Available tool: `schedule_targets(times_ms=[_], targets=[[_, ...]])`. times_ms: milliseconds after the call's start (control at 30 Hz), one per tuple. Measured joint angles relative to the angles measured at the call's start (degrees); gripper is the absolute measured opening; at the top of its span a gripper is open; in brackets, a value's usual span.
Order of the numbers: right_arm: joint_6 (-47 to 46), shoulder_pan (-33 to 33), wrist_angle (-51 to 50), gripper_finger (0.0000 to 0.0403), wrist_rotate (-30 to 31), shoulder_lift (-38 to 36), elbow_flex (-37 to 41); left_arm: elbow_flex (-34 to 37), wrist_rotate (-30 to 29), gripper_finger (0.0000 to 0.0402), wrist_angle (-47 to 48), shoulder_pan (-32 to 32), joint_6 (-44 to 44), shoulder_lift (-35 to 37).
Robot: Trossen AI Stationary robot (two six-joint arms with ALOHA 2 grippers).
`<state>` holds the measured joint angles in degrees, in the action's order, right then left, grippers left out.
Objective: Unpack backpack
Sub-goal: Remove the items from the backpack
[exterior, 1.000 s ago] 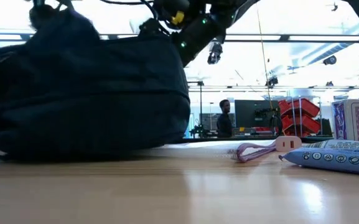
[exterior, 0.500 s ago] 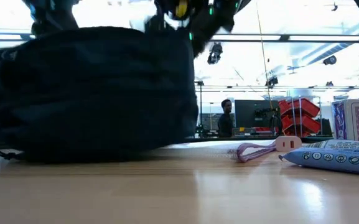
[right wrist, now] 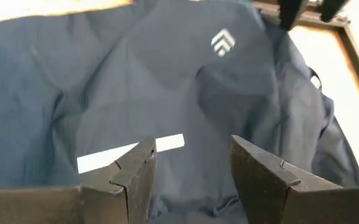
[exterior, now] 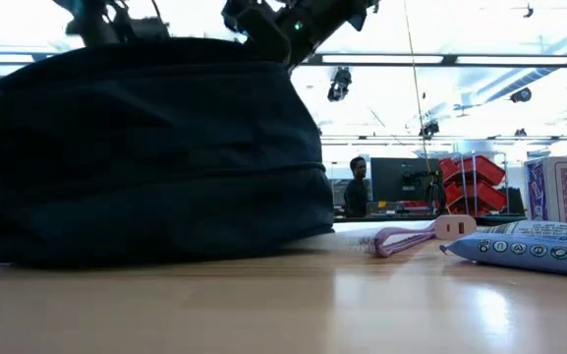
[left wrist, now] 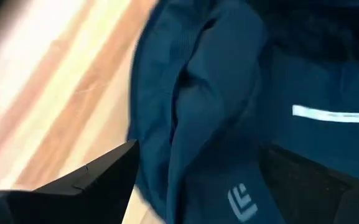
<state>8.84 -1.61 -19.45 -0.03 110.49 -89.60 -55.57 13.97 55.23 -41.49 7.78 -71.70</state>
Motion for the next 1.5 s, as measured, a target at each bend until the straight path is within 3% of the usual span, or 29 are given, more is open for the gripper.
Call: schedule_targets(times_ms=[300,467,533,667,733,1000,1133,1300,1500], targets=[[-0.3,0.2,-1.3,0.0181,0.0,0.1,0.0,0.2,2.7,0.0314,0.3,-1.9,6.3,-13.5],[-0.3,0.1,-1.4,0.018,0.0,0.2,0.3,0.2,6.4,0.0295,0.9,-0.4,9.1,-15.9],[-0.2,0.0,-1.3,0.0178,0.1,0.2,0.4,0.2,6.3,0.0248,0.8,0.5,10.3,-15.8],[0.1,-0.3,-1.3,0.0174,0.1,0.2,0.4,0.2,4.7,0.0076,-2.0,0.9,10.8,-13.6],[0.2,-0.6,-1.3,0.0174,0.1,0.2,0.4,0.2,2.8,0.0022,-3.5,0.8,10.2,-11.7],[0.5,-1.6,-3.8,0.0172,0.2,-0.4,0.3,-6.5,0.6,0.0003,5.6,1.0,6.2,2.4],[1.7,-1.8,-4.6,0.0163,0.5,-2.4,0.2,-13.6,0.5,0.0002,7.5,1.3,3.8,11.0],[4.6,-1.8,-4.4,0.0151,5.4,-7.3,0.1,-24.8,0.5,0.0001,7.4,1.7,2.1,18.4],[4.9,-2.2,-3.2,0.0139,7.2,-12.2,0.1,-35.5,3.3,0.0001,6.5,3.9,-0.2,21.5]])
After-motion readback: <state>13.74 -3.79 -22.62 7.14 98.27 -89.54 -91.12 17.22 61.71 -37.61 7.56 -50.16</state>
